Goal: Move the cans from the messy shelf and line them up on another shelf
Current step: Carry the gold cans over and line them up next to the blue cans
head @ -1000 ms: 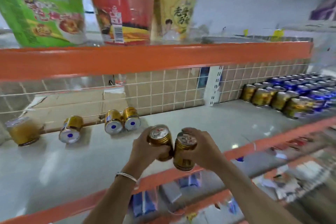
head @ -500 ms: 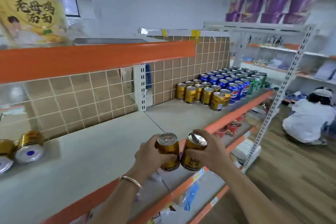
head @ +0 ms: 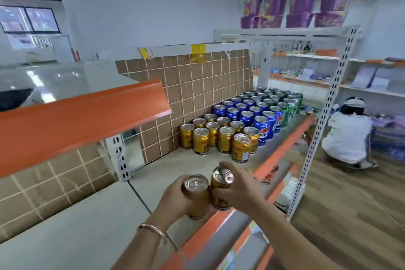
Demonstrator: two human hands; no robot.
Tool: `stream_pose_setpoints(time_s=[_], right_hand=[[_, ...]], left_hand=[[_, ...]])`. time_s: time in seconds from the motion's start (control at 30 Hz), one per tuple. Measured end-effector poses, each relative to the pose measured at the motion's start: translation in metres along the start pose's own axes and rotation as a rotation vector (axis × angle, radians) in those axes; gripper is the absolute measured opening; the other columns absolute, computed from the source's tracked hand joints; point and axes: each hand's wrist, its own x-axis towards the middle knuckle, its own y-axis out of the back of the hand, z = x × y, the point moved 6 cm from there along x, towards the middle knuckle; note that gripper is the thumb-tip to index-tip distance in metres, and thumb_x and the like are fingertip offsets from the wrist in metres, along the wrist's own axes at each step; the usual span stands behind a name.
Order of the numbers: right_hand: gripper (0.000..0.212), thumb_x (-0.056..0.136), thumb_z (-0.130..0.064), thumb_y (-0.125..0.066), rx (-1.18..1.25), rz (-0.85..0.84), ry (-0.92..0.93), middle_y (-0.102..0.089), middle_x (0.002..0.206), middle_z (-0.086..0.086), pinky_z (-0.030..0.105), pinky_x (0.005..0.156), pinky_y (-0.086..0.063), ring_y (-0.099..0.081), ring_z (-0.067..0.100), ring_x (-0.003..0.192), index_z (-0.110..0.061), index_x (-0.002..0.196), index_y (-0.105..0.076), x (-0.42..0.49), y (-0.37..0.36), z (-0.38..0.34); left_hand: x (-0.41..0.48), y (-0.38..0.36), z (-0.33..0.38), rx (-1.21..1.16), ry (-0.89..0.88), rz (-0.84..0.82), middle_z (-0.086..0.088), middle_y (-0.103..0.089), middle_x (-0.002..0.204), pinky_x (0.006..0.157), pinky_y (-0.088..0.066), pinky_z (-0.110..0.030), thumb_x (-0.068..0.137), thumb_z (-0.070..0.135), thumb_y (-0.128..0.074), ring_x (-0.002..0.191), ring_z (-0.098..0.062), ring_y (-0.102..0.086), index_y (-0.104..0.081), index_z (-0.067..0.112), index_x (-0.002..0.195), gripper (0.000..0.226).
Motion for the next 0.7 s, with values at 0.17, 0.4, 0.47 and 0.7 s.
stream_pose_setpoints(time_s=[0.17, 0.4, 0.47, 0.7], right_hand=[[0.071, 0.071, -0.041, -0.072, -0.029, -0.047, 0.033, -0.048, 0.139, -0.011, 0.042, 0.105, -0.029, -0.037, 0.017, 0.129, -0.038, 0.135, -0.040, 0.051, -0.006, 0.012], [0.070, 0.082, -0.032, -0.066, -0.257, -0.279, 0.179, -0.042, 0.145, -0.005, 0.048, 0.105, -0.026, -0.033, 0.024, 0.132, -0.036, 0.141, -0.029, 0.124, -0.027, 0.028], [0.068, 0.082, -0.036, -0.064, -0.300, -0.318, 0.250, -0.042, 0.144, -0.005, 0.051, 0.107, -0.020, -0.032, 0.025, 0.133, -0.036, 0.140, -0.029, 0.142, -0.028, 0.027], [0.065, 0.083, -0.037, -0.062, -0.568, -0.315, 0.528, -0.044, 0.138, 0.004, 0.059, 0.110, -0.007, -0.028, 0.029, 0.134, -0.027, 0.139, -0.031, 0.185, -0.032, 0.017]], left_hand=[[0.039, -0.004, -0.008, -0.055, 0.060, -0.030, 0.013, -0.067, 0.095, 0.066, -0.047, -0.010, 0.049, -0.005, -0.078, 0.089, -0.002, -0.062, -0.060, 0.032, 0.097, 0.064], [0.078, -0.016, -0.012, -0.089, 0.109, 0.041, 0.010, -0.070, 0.102, 0.079, -0.047, -0.019, 0.046, 0.005, -0.079, 0.100, -0.003, -0.061, -0.060, 0.036, 0.104, 0.068], [0.088, -0.018, -0.015, -0.103, 0.126, 0.093, 0.011, -0.070, 0.104, 0.085, -0.047, -0.023, 0.044, 0.011, -0.081, 0.103, -0.004, -0.061, -0.059, 0.038, 0.106, 0.072], [0.111, -0.032, -0.016, -0.154, 0.137, 0.227, 0.015, -0.067, 0.104, 0.084, -0.045, -0.018, 0.057, -0.001, -0.081, 0.105, -0.004, -0.058, -0.056, 0.040, 0.105, 0.068]])
